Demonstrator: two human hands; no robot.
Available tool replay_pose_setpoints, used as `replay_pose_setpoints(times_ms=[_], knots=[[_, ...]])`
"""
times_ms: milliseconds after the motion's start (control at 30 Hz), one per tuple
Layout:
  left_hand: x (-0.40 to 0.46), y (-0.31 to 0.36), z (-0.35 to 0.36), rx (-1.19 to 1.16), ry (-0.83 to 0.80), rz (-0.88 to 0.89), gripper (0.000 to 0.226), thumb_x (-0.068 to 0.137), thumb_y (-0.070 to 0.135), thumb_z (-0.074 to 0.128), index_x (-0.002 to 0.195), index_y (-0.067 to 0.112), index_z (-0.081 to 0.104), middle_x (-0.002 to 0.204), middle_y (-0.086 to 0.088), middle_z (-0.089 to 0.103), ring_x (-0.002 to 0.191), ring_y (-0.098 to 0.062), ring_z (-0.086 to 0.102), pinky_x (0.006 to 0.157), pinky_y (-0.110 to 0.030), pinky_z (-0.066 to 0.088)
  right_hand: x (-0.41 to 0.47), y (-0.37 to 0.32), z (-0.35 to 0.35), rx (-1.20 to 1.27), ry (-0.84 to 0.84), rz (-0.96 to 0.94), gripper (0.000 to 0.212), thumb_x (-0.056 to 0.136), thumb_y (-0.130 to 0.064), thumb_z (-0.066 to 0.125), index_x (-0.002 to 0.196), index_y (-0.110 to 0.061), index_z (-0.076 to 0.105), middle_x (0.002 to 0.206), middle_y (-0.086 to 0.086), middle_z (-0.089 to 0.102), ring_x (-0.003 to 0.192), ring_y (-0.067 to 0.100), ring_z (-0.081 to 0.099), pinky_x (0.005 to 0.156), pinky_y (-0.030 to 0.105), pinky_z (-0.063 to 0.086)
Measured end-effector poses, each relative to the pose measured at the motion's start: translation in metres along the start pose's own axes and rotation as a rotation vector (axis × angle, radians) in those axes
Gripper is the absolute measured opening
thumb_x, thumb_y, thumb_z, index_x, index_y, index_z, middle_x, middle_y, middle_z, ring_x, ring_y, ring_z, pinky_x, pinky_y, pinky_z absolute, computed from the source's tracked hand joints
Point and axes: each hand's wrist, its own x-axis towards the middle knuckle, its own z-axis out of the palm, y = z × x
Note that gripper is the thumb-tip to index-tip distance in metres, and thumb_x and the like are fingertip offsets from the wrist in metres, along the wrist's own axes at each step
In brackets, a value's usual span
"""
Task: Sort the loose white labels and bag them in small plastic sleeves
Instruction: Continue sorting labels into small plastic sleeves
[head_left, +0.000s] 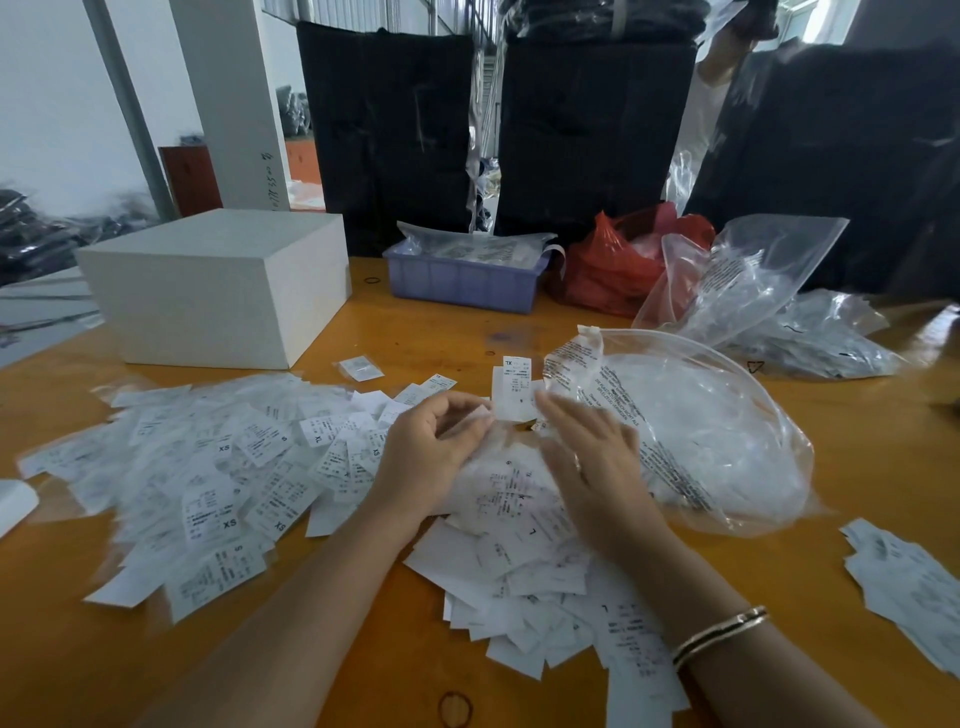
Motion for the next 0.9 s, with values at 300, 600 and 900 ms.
replay_pose_setpoints(times_ms=[300, 600, 900], knots=[[0.010, -0.009, -0.029, 0.549, 0.413, -0.006, 0.026, 0.087, 0.015, 0.066, 0.112, 0.020, 0.060, 0.107, -0.002, 0.068, 0.086, -0.013, 0.059, 0.076, -0.030, 0.049, 0.001, 0.056, -0.035, -0.300, 0.058, 0.643, 0.043, 0.099, -0.022, 0.035, 0.141, -0.016, 0.040, 0.149, 0.006, 0.037, 0.136, 0.025, 0.030, 0.111, 0.041, 0.017], [0.007, -0.013, -0.024, 0.908, 0.318, 0.070, 0.028, 0.085, 0.019, 0.066, 0.112, 0.026, 0.063, 0.125, -0.002, 0.054, 0.117, -0.023, 0.041, 0.091, -0.036, 0.027, 0.003, 0.062, -0.031, -0.356, 0.066, 0.649, 0.024, 0.094, -0.022, 0.048, 0.102, -0.023, 0.070, 0.108, 0.002, 0.065, 0.104, 0.025, 0.050, 0.090, 0.035, 0.023], [-0.004, -0.001, -0.002, 0.568, -0.056, 0.293, 0.015, 0.089, 0.014, 0.060, 0.099, 0.022, 0.069, 0.107, 0.010, 0.061, 0.113, -0.012, 0.047, 0.097, -0.030, 0.032, 0.003, 0.057, -0.036, -0.081, 0.410, 0.585, 0.025, 0.094, -0.035, 0.055, 0.108, -0.020, 0.071, 0.123, -0.002, 0.064, 0.120, 0.022, 0.048, 0.092, 0.034, 0.019]])
